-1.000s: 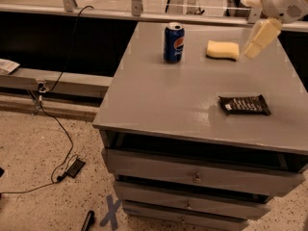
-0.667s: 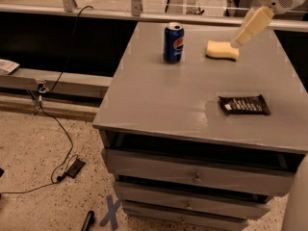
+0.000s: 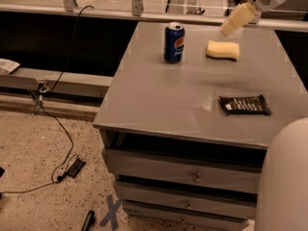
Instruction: Pick sponge
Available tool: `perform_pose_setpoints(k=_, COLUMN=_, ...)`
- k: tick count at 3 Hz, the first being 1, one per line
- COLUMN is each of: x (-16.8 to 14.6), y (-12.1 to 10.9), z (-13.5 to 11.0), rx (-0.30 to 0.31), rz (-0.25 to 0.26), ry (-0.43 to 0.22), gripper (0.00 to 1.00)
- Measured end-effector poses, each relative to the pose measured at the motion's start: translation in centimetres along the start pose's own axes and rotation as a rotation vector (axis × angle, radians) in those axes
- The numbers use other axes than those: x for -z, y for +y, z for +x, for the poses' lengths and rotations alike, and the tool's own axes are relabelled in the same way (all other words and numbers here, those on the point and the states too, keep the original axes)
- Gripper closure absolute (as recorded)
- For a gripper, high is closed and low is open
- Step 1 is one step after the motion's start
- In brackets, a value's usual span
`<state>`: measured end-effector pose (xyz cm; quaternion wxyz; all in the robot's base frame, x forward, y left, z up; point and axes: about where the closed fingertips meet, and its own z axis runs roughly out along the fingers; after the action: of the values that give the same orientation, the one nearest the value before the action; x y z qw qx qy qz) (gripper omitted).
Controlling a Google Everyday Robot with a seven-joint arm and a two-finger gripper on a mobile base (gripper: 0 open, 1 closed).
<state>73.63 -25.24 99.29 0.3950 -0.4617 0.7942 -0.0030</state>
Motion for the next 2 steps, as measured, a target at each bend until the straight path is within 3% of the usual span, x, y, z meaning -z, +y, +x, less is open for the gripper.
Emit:
perform_pose_setpoints(k=1, x=-4.17, y=0.08, z=2.69, rx=-0.159, rz=-0.059, ry=0.013, gripper=0.00)
perform_pose_setpoints(k=2, x=-4.20, y=0.09, z=2.69, rx=-0.159, rz=-0.059, ry=0.013, gripper=0.00)
